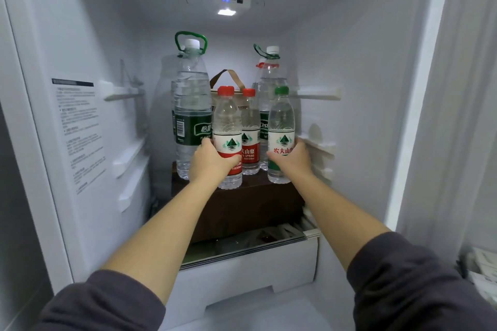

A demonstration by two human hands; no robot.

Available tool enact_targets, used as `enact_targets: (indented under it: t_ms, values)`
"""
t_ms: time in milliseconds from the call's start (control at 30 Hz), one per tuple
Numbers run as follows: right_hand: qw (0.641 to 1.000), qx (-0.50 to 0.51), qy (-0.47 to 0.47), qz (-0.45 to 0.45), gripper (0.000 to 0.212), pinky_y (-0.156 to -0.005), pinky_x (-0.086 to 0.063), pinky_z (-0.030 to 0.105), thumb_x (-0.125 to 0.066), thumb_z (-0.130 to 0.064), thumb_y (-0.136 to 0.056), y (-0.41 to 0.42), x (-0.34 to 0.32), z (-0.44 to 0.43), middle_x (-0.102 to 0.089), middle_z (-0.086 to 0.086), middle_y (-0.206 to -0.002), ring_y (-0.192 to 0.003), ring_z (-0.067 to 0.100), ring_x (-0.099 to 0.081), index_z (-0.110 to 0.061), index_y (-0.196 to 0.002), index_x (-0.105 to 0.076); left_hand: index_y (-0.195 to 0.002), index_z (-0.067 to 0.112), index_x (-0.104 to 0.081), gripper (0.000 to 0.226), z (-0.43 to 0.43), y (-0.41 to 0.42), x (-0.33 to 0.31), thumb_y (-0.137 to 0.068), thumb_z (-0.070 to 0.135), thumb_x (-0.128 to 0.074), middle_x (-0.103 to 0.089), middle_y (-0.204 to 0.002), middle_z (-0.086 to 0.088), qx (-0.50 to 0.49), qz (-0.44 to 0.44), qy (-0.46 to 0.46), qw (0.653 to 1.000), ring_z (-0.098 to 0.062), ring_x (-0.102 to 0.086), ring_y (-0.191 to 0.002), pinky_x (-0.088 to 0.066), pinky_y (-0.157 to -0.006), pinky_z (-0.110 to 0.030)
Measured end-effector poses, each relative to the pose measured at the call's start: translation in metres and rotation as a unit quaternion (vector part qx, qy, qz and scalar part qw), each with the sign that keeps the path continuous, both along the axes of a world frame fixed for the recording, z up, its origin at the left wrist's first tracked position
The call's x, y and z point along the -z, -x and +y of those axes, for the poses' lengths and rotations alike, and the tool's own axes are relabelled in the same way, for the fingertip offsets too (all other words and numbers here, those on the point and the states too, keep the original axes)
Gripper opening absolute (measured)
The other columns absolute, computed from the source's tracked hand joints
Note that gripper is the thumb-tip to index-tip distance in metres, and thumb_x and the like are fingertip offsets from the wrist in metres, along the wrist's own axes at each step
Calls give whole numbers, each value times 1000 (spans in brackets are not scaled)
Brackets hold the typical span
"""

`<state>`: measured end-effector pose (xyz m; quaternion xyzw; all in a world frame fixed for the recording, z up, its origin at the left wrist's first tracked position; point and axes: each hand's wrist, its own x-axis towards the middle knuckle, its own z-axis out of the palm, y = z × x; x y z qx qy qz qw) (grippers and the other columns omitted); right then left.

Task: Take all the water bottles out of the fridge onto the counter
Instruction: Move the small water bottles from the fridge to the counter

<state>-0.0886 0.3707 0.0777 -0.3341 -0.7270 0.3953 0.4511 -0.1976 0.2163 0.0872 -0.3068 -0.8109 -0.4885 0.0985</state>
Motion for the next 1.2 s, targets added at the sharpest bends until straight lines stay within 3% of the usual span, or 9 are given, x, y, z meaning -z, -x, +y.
enact_targets:
  t_ms: [100,267,500,633,867,1067,1133,1200]
  values:
    - [997,-50,54,26,74,-85,-48,30,-85,-17,-71,2,-5,6,-61,6,-126,-113,22,-59,-12,-134,-47,-130,11,-48,71,3,1,11,-75,42,-80,-52,-127,-7,17,-12,-40,999,-23,-54,-115,-46,-83,-34]
    - [997,-38,64,32,79,-90,-54,40,-89,-32,-61,11,5,11,-65,1,-117,-107,20,-63,-15,-126,-48,-134,13,-42,72,10,3,19,-76,37,-80,-51,-121,1,43,-64,-106,991,-16,-53,-111,-47,-83,-31]
    - [994,-35,50,90,63,-83,-48,30,-84,-19,-72,2,11,-6,-61,-3,-110,-101,15,-60,-17,-123,-47,-133,14,-35,72,21,-1,33,-77,23,-79,-48,-111,5,85,-95,-186,974,-12,-51,-102,-46,-82,-30]
    - [991,-30,55,122,66,-78,-44,24,-84,-15,-73,-11,13,-23,-60,-5,-109,-97,10,-57,-16,-128,-47,-131,13,-45,71,22,-4,29,-73,28,-83,-51,-109,7,82,-80,-182,977,-9,-50,-100,-44,-80,-28]
    - [989,-16,48,139,56,-52,-40,3,-81,-11,-75,-53,27,-47,-58,-16,-92,-79,-8,-54,-22,-116,-45,-127,15,-47,67,-4,-43,32,-71,26,-84,-57,-107,7,113,-64,-207,970,-8,-56,-93,-41,-69,-13]
    - [993,-19,26,116,51,-66,-46,16,-82,-15,-74,-110,40,-74,-63,-9,-94,-85,1,-61,-17,-112,-47,-129,18,-49,67,-39,-100,52,-72,25,-84,-56,-107,10,117,-89,-230,962,-7,-56,-95,-46,-82,-24]
    - [994,-25,17,108,54,-73,-52,26,-84,-17,-72,-131,46,-85,-65,-5,-97,-90,8,-64,-16,-113,-49,-126,21,-51,61,-51,-121,60,-74,29,-83,-58,-105,11,126,-105,-241,957,-7,-58,-94,-47,-82,-24]
    - [995,-35,15,96,55,-76,-53,27,-85,-17,-71,-156,48,-100,-65,-5,-99,-92,10,-64,-18,-113,-49,-119,25,-53,52,-63,-142,67,-75,32,-81,-59,-100,13,132,-113,-252,952,-2,-60,-90,-47,-79,-22]
